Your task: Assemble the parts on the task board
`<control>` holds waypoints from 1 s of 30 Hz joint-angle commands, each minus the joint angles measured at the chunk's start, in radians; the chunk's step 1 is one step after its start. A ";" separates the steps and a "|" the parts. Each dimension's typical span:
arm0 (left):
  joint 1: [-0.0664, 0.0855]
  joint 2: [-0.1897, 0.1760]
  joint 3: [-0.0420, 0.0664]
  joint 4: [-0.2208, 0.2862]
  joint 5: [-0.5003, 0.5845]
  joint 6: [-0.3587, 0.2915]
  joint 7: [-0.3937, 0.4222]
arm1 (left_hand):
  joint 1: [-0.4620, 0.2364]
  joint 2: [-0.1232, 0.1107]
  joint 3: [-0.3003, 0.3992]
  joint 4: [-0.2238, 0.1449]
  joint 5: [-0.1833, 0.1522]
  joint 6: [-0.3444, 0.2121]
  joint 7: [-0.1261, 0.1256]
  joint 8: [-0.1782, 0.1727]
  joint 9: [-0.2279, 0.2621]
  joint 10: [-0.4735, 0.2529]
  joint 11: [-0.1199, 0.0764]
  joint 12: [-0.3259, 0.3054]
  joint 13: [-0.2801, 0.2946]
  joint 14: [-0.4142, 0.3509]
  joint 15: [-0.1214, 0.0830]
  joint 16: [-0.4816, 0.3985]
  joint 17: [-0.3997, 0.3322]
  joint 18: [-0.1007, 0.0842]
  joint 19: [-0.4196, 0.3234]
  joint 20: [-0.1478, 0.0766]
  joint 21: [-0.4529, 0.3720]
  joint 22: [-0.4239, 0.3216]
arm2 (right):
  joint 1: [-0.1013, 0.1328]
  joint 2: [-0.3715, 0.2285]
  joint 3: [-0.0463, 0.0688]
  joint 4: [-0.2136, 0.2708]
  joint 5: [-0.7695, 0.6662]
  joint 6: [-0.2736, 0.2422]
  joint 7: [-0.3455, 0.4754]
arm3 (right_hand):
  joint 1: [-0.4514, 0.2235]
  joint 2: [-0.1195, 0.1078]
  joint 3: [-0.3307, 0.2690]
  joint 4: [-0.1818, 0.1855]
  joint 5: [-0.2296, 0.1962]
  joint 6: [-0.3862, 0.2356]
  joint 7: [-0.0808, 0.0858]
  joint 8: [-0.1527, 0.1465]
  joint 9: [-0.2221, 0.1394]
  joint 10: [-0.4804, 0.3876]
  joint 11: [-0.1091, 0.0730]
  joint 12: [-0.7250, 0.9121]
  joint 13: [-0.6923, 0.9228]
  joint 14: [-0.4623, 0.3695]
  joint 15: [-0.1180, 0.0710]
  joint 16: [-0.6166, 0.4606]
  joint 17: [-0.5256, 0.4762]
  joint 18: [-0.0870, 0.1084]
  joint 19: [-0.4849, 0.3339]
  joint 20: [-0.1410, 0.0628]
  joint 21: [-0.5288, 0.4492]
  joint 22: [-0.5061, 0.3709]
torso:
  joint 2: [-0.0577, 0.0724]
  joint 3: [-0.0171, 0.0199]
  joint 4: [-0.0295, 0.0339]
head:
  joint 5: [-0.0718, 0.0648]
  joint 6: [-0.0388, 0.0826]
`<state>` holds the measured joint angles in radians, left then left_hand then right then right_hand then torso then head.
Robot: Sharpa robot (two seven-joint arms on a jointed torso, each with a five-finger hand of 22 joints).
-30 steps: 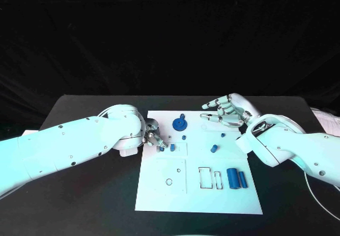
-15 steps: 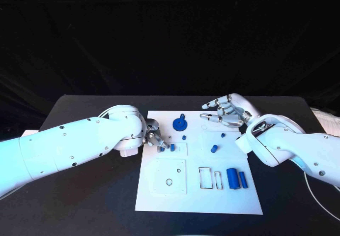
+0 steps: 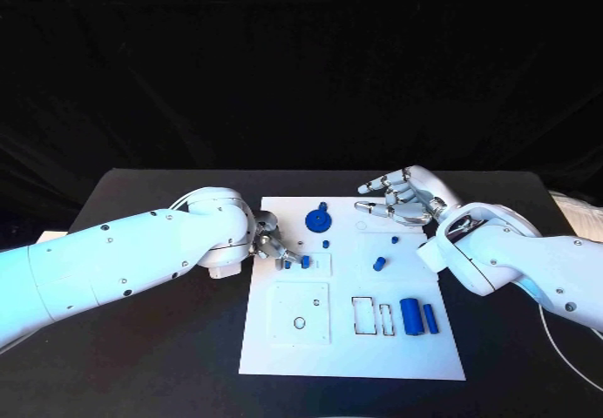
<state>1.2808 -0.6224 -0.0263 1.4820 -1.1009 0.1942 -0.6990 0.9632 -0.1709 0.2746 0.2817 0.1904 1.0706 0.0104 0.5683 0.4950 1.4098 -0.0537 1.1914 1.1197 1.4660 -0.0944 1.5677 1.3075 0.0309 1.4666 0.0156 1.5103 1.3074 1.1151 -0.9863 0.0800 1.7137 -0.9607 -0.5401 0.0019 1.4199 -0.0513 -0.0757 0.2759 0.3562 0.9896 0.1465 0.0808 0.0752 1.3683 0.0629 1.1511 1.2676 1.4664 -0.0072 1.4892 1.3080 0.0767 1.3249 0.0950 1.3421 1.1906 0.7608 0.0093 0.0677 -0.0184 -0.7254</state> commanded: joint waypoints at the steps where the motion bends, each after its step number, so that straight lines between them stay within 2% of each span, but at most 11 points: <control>1: -0.002 -0.007 0.000 0.006 -0.016 -0.029 -0.025 | 0.001 0.015 -0.024 0.006 -0.004 0.004 0.000 0.007 -0.005 0.010 -0.002 0.005 0.002 0.105 -0.007 0.003 0.263 -0.015 0.074 -0.004 0.007 0.221 | -0.001 0.000 0.000 0.000 -0.004 0.009 0.005 | -0.003 0.004 -0.003 0.000 0.004 0.004 -0.003 0.004 0.000 0.002 -0.007 0.002 -0.001 0.070 -0.008 -0.003 0.109 0.009 -0.004 0.000 -0.005 -0.001 | 0.001 -0.0002 0.0004 | -0.003 -0.001; 8: -0.002 -0.037 0.009 0.029 0.011 -0.098 0.041 | 0.027 0.046 -0.055 0.003 -0.001 -0.004 0.001 0.009 -0.015 0.002 0.000 -0.009 -0.014 0.105 -0.007 0.003 0.263 -0.011 0.067 -0.005 -0.007 0.211 | -0.001 0.001 0.000 -0.002 -0.003 0.010 0.006 | -0.003 0.004 -0.003 0.000 0.004 0.004 -0.003 0.004 0.000 0.002 -0.007 0.002 -0.001 0.070 -0.008 -0.003 0.109 0.009 -0.004 0.000 -0.005 -0.001 | 0.000 0.0000 0.0015 | -0.006 -0.001; 12: -0.002 -0.055 0.016 0.040 0.043 -0.186 0.118 | 0.078 0.057 -0.080 0.000 0.002 -0.031 0.010 0.008 -0.025 -0.034 0.007 -0.071 -0.083 0.105 -0.003 0.003 0.263 -0.002 0.049 -0.002 -0.039 0.187 | -0.001 0.002 0.000 -0.004 -0.002 0.011 0.006 | -0.003 0.004 -0.003 0.000 0.004 0.004 -0.003 0.004 0.000 0.002 -0.007 0.002 -0.001 0.070 -0.008 -0.003 0.109 0.009 -0.004 0.000 -0.005 -0.001 | -0.001 0.0002 0.0029 | -0.006 0.000; 18: 0.000 -0.071 0.020 0.036 0.159 -0.335 0.281 | 0.065 0.055 -0.158 0.009 0.001 -0.080 0.031 -0.004 -0.048 -0.131 0.025 -0.233 -0.260 0.105 0.009 0.003 0.263 0.026 -0.010 0.009 -0.148 0.110 | -0.001 0.003 0.000 -0.005 -0.001 0.011 0.005 | -0.003 0.004 -0.003 0.000 0.004 0.004 -0.003 0.004 0.000 0.002 -0.007 0.002 -0.001 0.070 -0.008 -0.003 0.109 0.009 -0.004 0.000 -0.005 -0.001 | -0.001 0.0013 0.0015 | -0.006 0.002; 20: 0.000 -0.075 0.020 0.032 0.191 -0.387 0.350 | 0.056 0.061 -0.198 0.008 0.002 -0.124 0.050 -0.020 -0.062 -0.226 0.043 -0.364 -0.396 0.077 0.023 -0.050 0.180 0.053 -0.075 0.019 -0.267 0.026 | -0.001 0.003 0.000 -0.006 -0.001 0.012 0.005 | -0.003 0.004 -0.003 0.000 0.004 0.004 -0.003 0.004 0.000 0.002 -0.007 0.002 -0.001 0.070 -0.008 -0.003 0.109 0.009 -0.004 0.000 -0.005 -0.001 | -0.001 0.0008 0.0009 | -0.007 0.004; 23: 0.000 -0.075 0.019 0.027 0.191 -0.426 0.438 | 0.089 0.073 -0.242 0.010 0.002 -0.173 0.076 -0.028 -0.076 -0.287 0.067 -0.402 -0.432 0.018 0.041 -0.160 0.035 0.088 -0.171 0.042 -0.453 -0.101 | -0.001 0.004 0.000 -0.007 -0.001 0.012 0.005 | -0.003 0.004 -0.003 0.000 0.004 0.004 -0.003 0.004 0.000 0.002 -0.007 0.002 -0.001 0.070 -0.008 -0.003 0.109 0.009 -0.004 0.000 -0.005 -0.001 | 0.000 0.0014 0.0016 | -0.008 0.007; 25: 0.000 -0.070 0.017 0.025 0.149 -0.432 0.477 | 0.177 0.074 -0.241 -0.012 0.002 -0.224 0.100 -0.047 -0.091 -0.358 0.096 -0.445 -0.461 -0.085 0.062 -0.333 -0.162 0.130 -0.305 0.058 -0.702 -0.270 | -0.001 0.004 0.000 -0.007 0.000 0.012 0.005 | -0.003 0.004 -0.003 0.000 0.004 0.004 -0.003 0.004 0.000 0.002 -0.007 0.002 -0.001 0.070 -0.008 -0.003 0.109 0.009 -0.004 0.000 -0.005 -0.001 | 0.000 0.0015 0.0021 | -0.008 0.007; 26: 0.000 -0.064 0.014 0.022 0.115 -0.430 0.500 | 0.258 0.078 -0.229 -0.035 0.000 -0.258 0.124 -0.064 -0.106 -0.420 0.115 -0.492 -0.494 -0.205 0.087 -0.524 -0.358 0.145 -0.378 0.071 -0.830 -0.354 | -0.001 0.005 0.000 -0.008 0.000 0.012 0.005 | -0.003 0.004 -0.003 0.000 0.004 0.004 -0.003 0.004 0.000 0.002 -0.007 0.002 -0.001 0.070 -0.008 -0.003 0.109 0.009 -0.004 0.000 -0.005 -0.001 | 0.000 0.0017 0.0026 | -0.010 0.009; 27: 0.000 -0.059 0.012 0.020 0.090 -0.426 0.516 | 0.308 0.083 -0.215 -0.055 0.003 -0.271 0.131 -0.073 -0.114 -0.445 0.121 -0.517 -0.511 -0.269 0.093 -0.628 -0.462 0.141 -0.392 0.080 -0.857 -0.372 | -0.001 0.005 0.000 -0.008 0.000 0.012 0.005 | -0.003 0.004 -0.003 0.000 0.004 0.004 -0.003 0.004 0.000 0.002 -0.007 0.002 -0.001 0.070 -0.008 -0.003 0.109 0.009 -0.004 0.000 -0.005 -0.001 | 0.000 0.0011 0.0022 | -0.010 0.009; 28: 0.000 -0.051 0.010 0.017 0.055 -0.420 0.535 | 0.371 0.101 -0.191 -0.071 -0.001 -0.282 0.144 -0.086 -0.131 -0.474 0.144 -0.567 -0.555 -0.318 0.109 -0.718 -0.534 0.144 -0.414 0.092 -0.910 -0.410 | -0.002 0.006 0.000 -0.009 0.000 0.012 0.006 | -0.003 0.004 -0.003 0.000 0.004 0.004 -0.003 0.004 0.000 0.002 -0.007 0.002 -0.001 0.070 -0.008 -0.003 0.109 0.009 -0.004 0.000 -0.005 -0.001 | 0.000 0.0005 0.0019 | -0.010 0.010; 30: -0.001 -0.034 0.005 0.009 -0.013 -0.408 0.568 | 0.481 0.106 -0.132 -0.112 -0.011 -0.299 0.158 -0.119 -0.163 -0.508 0.144 -0.648 -0.627 -0.343 0.117 -0.778 -0.574 0.148 -0.427 0.104 -0.962 -0.450 | -0.002 0.007 0.000 -0.010 0.000 0.012 0.006 | -0.004 0.005 -0.006 0.001 0.005 0.004 -0.003 0.003 0.000 0.001 -0.007 0.002 -0.001 0.070 -0.008 -0.004 0.108 0.009 -0.004 0.000 -0.005 -0.001 | 0.000 -0.0002 0.0014 | -0.011 0.011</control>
<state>1.2800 -0.6666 -0.0201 1.4926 -1.0020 -0.1881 -0.2673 1.4189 -0.0681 0.1281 0.1767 0.1830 0.7784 0.1620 0.4580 0.3403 0.9139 0.0876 0.5662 0.5121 1.1364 0.0180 0.8140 0.7527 0.1641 1.0480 0.1162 0.5670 0.8712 1.1145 -0.9808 0.0798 1.7043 -0.9581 -0.5397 0.0021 1.4199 -0.0513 -0.0757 0.2758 0.3562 0.9896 0.1465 0.0807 0.0752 1.3682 0.0629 1.1509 1.2675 1.4664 -0.0072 1.4892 1.3077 0.0768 1.3249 0.0950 1.3421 1.1906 0.7603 0.0104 0.0696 -0.0283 -0.7162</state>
